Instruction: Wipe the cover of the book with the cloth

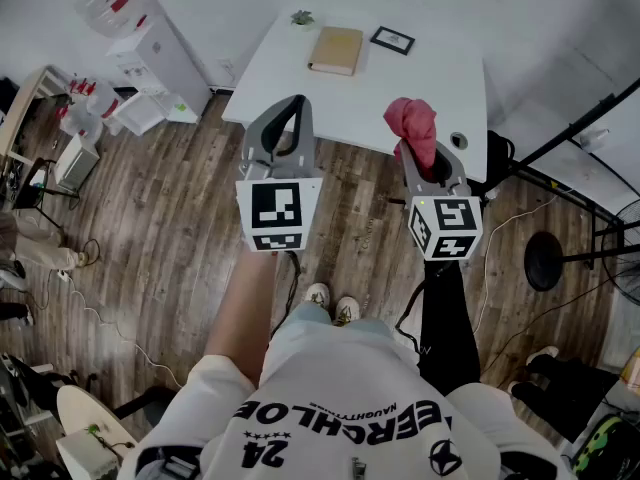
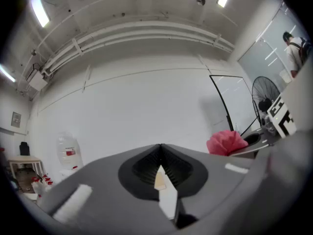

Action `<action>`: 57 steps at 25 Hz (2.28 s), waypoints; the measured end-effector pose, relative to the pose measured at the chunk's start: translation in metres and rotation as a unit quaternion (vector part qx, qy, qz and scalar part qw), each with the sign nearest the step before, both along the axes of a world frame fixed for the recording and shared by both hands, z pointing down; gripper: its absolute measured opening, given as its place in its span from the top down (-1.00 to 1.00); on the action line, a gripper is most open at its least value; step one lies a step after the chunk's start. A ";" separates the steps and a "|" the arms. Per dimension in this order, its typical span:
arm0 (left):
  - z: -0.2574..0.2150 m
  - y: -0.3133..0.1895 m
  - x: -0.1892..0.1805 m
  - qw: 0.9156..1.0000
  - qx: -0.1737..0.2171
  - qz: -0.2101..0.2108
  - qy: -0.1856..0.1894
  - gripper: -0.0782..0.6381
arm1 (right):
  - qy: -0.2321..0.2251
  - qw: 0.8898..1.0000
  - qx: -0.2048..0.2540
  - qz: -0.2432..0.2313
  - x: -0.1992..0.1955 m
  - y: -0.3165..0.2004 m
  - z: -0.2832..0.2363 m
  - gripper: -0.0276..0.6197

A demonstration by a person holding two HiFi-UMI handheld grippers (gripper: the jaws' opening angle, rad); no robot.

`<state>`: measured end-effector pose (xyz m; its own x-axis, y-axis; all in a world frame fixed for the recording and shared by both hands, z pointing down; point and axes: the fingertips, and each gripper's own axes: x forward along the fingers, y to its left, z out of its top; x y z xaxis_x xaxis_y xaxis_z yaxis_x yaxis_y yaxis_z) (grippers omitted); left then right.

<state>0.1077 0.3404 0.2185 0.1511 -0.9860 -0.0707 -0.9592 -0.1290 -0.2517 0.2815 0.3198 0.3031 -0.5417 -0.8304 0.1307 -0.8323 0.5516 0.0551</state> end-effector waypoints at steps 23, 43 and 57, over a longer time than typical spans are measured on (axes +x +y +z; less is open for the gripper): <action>0.035 -0.021 -0.046 0.996 -0.010 0.085 0.020 0.63 | 0.018 1.000 -0.002 0.016 -0.065 -0.022 0.017 0.59; 0.038 -0.209 -0.035 0.997 -0.016 0.072 -0.007 0.63 | -0.003 0.999 -0.023 -0.038 -0.086 -0.233 0.022 0.59; 0.043 -0.258 -0.035 0.998 -0.001 0.065 -0.018 0.65 | -0.042 0.998 -0.027 -0.045 -0.098 -0.296 0.021 0.59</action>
